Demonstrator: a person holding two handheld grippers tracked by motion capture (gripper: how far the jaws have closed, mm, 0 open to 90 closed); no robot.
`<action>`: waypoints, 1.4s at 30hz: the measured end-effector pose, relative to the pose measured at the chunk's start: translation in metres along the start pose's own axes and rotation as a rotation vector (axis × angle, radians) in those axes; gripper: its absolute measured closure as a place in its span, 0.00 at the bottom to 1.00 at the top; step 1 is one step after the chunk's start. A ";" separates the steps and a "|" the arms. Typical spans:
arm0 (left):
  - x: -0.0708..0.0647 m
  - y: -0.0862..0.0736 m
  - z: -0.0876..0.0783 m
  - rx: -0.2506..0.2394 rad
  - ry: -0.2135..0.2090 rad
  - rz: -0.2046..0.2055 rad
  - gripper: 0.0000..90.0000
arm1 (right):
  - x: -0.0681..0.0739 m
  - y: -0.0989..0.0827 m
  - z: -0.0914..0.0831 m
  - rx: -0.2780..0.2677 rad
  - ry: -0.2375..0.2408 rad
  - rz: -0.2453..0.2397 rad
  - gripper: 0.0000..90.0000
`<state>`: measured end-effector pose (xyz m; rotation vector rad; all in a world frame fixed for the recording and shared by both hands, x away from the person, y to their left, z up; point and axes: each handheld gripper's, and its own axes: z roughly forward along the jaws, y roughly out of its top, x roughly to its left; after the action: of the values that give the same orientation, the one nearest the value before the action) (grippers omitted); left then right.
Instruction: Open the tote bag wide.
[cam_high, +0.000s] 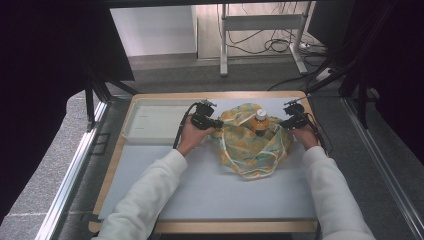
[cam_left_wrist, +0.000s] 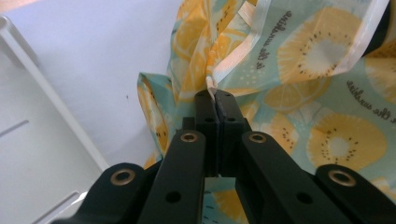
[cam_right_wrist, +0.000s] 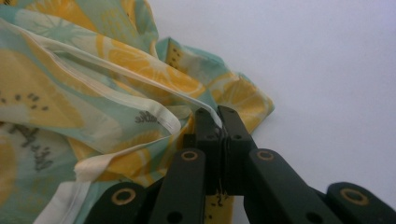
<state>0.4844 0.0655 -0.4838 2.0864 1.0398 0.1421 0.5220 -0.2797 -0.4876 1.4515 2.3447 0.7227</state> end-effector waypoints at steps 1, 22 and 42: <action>0.000 -0.001 0.001 0.008 0.002 0.004 1.00 | 0.000 -0.001 0.002 0.002 -0.003 -0.002 0.97; 0.005 -0.015 0.010 0.062 -0.001 -0.002 1.00 | -0.010 -0.015 0.003 -0.002 -0.003 0.047 0.97; -0.022 -0.017 -0.034 -0.063 -0.049 0.056 0.74 | -0.001 -0.022 -0.073 -0.220 0.016 0.026 0.63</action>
<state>0.4452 0.0766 -0.4670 2.0524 0.9361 0.1490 0.4708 -0.3074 -0.4393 1.3870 2.1804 0.9687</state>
